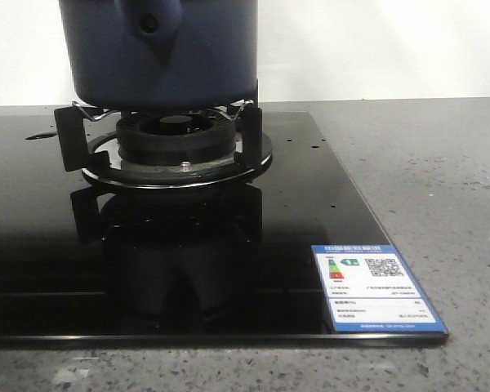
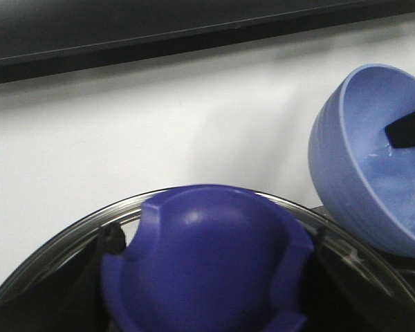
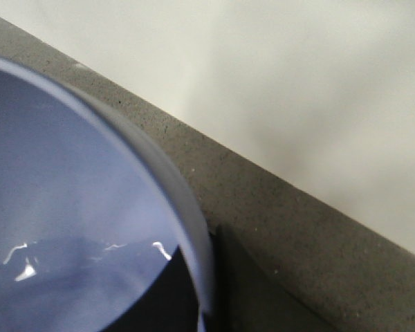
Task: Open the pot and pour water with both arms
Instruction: 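Tilt the held bowl over the open pot with the right gripper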
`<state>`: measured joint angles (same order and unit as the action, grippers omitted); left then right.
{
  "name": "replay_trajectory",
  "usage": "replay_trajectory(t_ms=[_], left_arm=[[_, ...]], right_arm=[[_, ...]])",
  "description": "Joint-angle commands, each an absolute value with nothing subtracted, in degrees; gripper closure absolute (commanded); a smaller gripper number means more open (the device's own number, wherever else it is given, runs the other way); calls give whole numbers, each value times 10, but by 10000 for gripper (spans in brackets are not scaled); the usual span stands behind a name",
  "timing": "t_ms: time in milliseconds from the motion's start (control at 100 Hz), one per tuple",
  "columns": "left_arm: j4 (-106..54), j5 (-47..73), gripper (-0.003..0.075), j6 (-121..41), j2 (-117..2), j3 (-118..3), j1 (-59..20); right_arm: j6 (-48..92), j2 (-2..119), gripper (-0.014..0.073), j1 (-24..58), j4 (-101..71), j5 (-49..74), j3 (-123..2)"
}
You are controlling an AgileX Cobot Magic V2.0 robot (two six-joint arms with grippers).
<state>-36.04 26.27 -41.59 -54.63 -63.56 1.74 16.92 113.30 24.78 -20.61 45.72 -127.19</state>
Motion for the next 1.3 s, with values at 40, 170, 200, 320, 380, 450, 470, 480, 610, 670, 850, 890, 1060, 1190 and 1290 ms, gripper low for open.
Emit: replay_trajectory(t_ms=[40, 170, 200, 320, 380, 450, 470, 480, 610, 670, 850, 890, 1060, 1190, 1290], left_arm=[[-380, 216, 355, -411, -534, -656, 19], [-380, 216, 355, -411, -534, -656, 19], [-380, 216, 355, -411, -534, -656, 19], [-380, 216, 355, -411, -534, -656, 19], [-380, 216, 355, -411, -534, -656, 19], [-383, 216, 355, -411, -534, -656, 19], [-384, 216, 355, -411, -534, -656, 19], [-384, 216, 355, -411, -534, -656, 19], [-385, 216, 355, -411, -534, -656, 19], [-385, 216, 355, -411, -534, -656, 19], [-396, 216, 355, -411, -534, -656, 19], [-396, 216, 355, -411, -534, -656, 19], [-396, 216, 355, -411, -534, -656, 19], [-397, 216, 355, -411, -534, -656, 19], [-405, 216, 355, -411, -534, -656, 19]], right_arm=[[192, 1078, 634, 256, -219, 361, -1260], [194, 1050, 634, 259, -211, 297, -1195], [196, 1042, 634, 259, -211, 277, -1177], [222, 1005, 634, 265, -211, 203, -1095], [226, 990, 634, 268, -211, 160, -1052], [228, 971, 634, 273, -211, 102, -1005], [228, 965, 634, 273, -211, 85, -991], [228, 964, 634, 274, -211, 74, -987], [229, 936, 635, 279, -207, -24, -907], [229, 928, 635, 279, -207, -71, -878], [229, 914, 636, 289, -193, -175, -807], [229, 912, 636, 293, -182, -199, -794], [229, 908, 636, 311, -169, -286, -754], [229, 908, 636, 319, -165, -356, -737], [229, 908, 636, 320, -151, -373, -735]])
